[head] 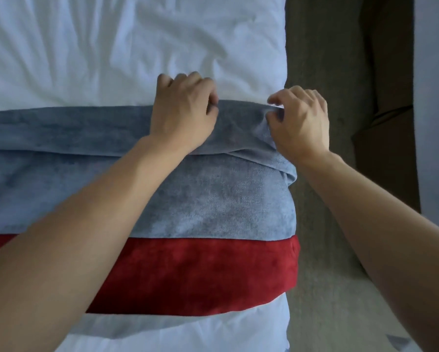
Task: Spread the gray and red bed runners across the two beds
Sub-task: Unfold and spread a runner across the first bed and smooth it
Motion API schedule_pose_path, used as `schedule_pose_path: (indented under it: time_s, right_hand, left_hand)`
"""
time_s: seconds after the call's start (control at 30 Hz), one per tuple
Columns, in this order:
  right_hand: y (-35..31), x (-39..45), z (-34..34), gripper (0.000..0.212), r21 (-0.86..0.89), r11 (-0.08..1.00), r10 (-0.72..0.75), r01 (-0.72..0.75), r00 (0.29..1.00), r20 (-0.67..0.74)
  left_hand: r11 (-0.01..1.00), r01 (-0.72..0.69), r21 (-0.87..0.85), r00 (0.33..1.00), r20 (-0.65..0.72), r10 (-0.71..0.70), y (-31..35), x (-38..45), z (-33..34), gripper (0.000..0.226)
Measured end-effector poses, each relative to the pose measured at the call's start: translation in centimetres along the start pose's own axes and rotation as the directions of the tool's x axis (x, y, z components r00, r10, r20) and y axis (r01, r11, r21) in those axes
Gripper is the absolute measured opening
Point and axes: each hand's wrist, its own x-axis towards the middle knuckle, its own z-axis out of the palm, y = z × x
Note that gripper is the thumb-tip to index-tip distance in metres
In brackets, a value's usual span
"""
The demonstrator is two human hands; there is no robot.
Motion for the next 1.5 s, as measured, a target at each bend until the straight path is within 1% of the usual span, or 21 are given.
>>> schedule_pose_path:
  time_s: [0.13,0.23,0.33,0.43,0.57,0.67,0.73,0.83,0.9,1.07,1.2,1.27,1.4,1.5]
  right_hand:
    - [-1.8,-3.8,-0.6,0.014,0.007,0.999,-0.035,0.035,0.998,-0.051]
    - [-3.4,-6.7,-0.7,0.011,0.022,0.996,-0.084,0.085,0.996,-0.044]
    - [-5.1,-10.5,-0.3,0.008,-0.031,0.996,-0.091,0.090,0.995,-0.036]
    - [-6.5,-14.6,-0.1,0.006,-0.058,0.996,-0.066,0.066,0.998,0.007]
    - [-9.1,-20.8,-0.3,0.006,0.008,0.993,-0.114,0.114,0.989,0.089]
    - [-11.5,-25.6,0.0,0.009,0.029,0.990,-0.144,0.141,0.981,0.130]
    - [-12.8,-28.3,0.5,0.015,0.034,0.986,-0.168,0.164,0.974,0.151]
    - [-14.2,-30.8,1.2,0.020,0.037,0.978,-0.207,0.204,0.968,0.141]
    - [-14.9,-31.3,1.4,0.018,0.032,0.978,-0.208,0.205,0.970,0.129]
    - [-15.4,-31.1,2.0,0.011,0.001,0.974,-0.225,0.227,0.964,0.140]
    - [-15.5,-31.1,2.1,0.007,0.015,0.969,-0.245,0.245,0.961,0.127]
    - [-15.4,-31.2,2.1,0.009,0.020,0.968,-0.251,0.251,0.960,0.122]
    - [-15.1,-31.6,2.3,0.014,-0.002,0.954,-0.296,0.300,0.942,0.157]
    - [-15.2,-31.7,2.5,0.012,-0.037,0.948,-0.307,0.317,0.936,0.170]
  left_hand:
    - [0.996,-0.083,-0.016,0.996,0.032,0.083,1.6,-5.3,0.0,0.006]
    - [0.996,-0.082,-0.034,0.994,0.073,0.084,2.0,-8.6,0.4,0.006]
    - [0.995,-0.092,-0.039,0.989,0.109,0.096,1.6,-11.5,0.6,0.008]
    - [0.989,-0.142,-0.049,0.980,0.137,0.147,1.2,-14.1,0.5,0.010]
    - [0.967,-0.237,-0.092,0.951,0.180,0.250,0.3,-18.6,-0.3,0.011]
    - [0.955,-0.263,-0.138,0.929,0.229,0.289,-1.1,-22.8,-1.1,0.013]
    - [0.954,-0.256,-0.157,0.923,0.253,0.289,-2.8,-25.6,-1.8,0.014]
    - [0.959,-0.228,-0.169,0.922,0.278,0.268,-5.3,-29.3,-2.5,0.017]
    - [0.960,-0.213,-0.182,0.925,0.279,0.258,-6.3,-30.8,-2.8,0.022]
    - [0.954,-0.241,-0.179,0.929,0.242,0.280,-6.4,-32.4,-2.8,0.031]
    - [0.955,-0.224,-0.196,0.936,0.228,0.267,-5.9,-33.7,-2.7,0.024]
    - [0.960,-0.183,-0.211,0.938,0.254,0.235,-5.9,-34.3,-2.5,0.022]
    - [0.955,-0.046,-0.295,0.926,0.345,0.151,-5.8,-34.8,-2.2,0.011]
    - [0.957,-0.031,-0.289,0.922,0.362,0.139,-5.6,-34.8,-2.3,0.012]
